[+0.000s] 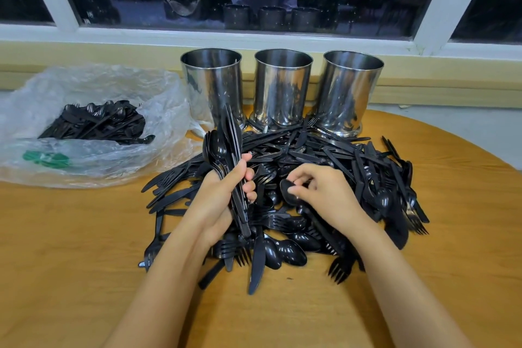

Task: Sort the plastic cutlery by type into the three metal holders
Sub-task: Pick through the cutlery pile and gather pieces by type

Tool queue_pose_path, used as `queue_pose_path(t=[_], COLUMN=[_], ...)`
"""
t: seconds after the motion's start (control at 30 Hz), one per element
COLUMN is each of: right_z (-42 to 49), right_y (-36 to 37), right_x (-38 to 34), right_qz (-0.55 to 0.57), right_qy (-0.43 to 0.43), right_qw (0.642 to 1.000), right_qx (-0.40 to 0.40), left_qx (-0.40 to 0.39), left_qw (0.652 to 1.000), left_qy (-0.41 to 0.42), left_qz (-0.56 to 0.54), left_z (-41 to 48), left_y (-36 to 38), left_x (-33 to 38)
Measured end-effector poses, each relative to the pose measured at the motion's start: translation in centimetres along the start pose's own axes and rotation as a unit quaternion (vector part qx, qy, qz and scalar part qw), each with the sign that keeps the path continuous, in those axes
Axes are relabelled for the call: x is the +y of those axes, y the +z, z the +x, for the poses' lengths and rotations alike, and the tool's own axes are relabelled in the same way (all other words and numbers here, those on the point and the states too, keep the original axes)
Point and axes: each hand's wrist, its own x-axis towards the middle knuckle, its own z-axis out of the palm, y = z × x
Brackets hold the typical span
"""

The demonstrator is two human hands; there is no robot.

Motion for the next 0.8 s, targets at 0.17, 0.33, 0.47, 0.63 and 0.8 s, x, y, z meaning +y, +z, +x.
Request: queue_pose_path(t=[0.17, 0.33, 0.47, 0.63, 0.8], right_z=[1.0, 1.1, 1.9, 3.3, 4.1], right_y=[-2.4, -4.0, -2.8, -0.9, 0.1], right_x=[-1.6, -4.2, -5.8, -6.7, -6.8], right_qz=[0.233, 0.387, 0.285, 0.219, 0.227], right_qy=[-0.019, -0.032, -0.104, -0.132, -0.113], right_qw=[0.962, 0.914, 0.952, 0.965, 0.965], right_qx=[0.142, 0.115, 0.049, 0.054, 0.067], left_qx=[-0.007, -0.010, -0.019, -0.051, -0.085], left_qw=[1.000, 1.000, 0.998, 0.995, 0.993], left_qy=[-0.005, -0.013, -0.050, -0.081, -0.076], left_qz=[0.007, 0.016, 0.035, -0.008, -0.027], left_z=[-0.1, -0.3, -0.4, -0.6, -0.6], left_y=[0.3, 0.5, 0.6, 0.9, 0.8], left_x=[-0.1, -0.1, -0.2, -0.1, -0.1])
